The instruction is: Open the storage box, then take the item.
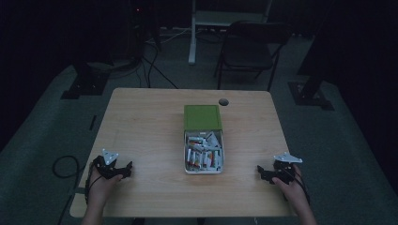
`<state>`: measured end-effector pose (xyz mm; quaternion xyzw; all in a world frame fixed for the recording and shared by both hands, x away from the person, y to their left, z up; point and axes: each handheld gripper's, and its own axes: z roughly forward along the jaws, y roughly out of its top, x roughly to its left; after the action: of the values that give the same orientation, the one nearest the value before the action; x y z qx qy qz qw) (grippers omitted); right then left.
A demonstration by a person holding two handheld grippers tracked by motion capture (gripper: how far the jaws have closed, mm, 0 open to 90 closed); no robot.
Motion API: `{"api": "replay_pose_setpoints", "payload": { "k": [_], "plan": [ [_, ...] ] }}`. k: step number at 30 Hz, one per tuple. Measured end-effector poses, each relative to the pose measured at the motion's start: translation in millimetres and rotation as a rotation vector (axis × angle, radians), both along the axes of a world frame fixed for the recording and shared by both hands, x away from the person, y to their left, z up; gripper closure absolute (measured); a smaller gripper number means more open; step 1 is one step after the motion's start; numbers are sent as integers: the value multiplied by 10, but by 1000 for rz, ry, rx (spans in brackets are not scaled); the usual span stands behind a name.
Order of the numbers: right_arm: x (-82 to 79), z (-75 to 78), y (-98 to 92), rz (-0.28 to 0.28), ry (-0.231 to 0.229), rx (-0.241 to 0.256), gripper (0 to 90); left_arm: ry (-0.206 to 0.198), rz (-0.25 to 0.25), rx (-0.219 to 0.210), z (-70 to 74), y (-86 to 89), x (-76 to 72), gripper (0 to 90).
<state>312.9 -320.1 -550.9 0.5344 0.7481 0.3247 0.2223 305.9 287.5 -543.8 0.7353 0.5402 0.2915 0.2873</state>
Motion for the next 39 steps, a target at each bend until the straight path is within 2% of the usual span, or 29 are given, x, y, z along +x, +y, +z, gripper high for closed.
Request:
{"api": "replay_pose_setpoints", "payload": {
  "k": [3,5,6,7,16,19,23,30,37,39],
  "plan": [
    [0,0,7,-10,0,-2,118,25,-5,7,-8,-10,7,97],
    [-1,0,7,-10,0,-3,118,54,9,-36,-8,-14,12,99],
    [-1,1,7,-10,0,-3,118,74,25,-75,-14,-10,13,99],
    [-1,1,7,-10,0,-3,118,85,40,-90,-14,-10,14,98],
    [4,0,4,-8,0,-2,116,89,54,-91,-18,-31,36,76],
    [4,0,4,-7,0,-2,117,99,44,-88,-23,-44,52,35],
    [1,0,1,-9,1,-2,117,102,42,-85,-23,-48,59,23],
    [-26,14,-47,-60,14,-5,117,102,42,-85,-23,-49,59,22],
    [-40,58,-1,-36,32,-8,118,102,41,-85,-24,-49,60,21],
    [-37,87,27,-27,38,7,118,103,41,-85,-26,-53,64,18]
  ]
}}
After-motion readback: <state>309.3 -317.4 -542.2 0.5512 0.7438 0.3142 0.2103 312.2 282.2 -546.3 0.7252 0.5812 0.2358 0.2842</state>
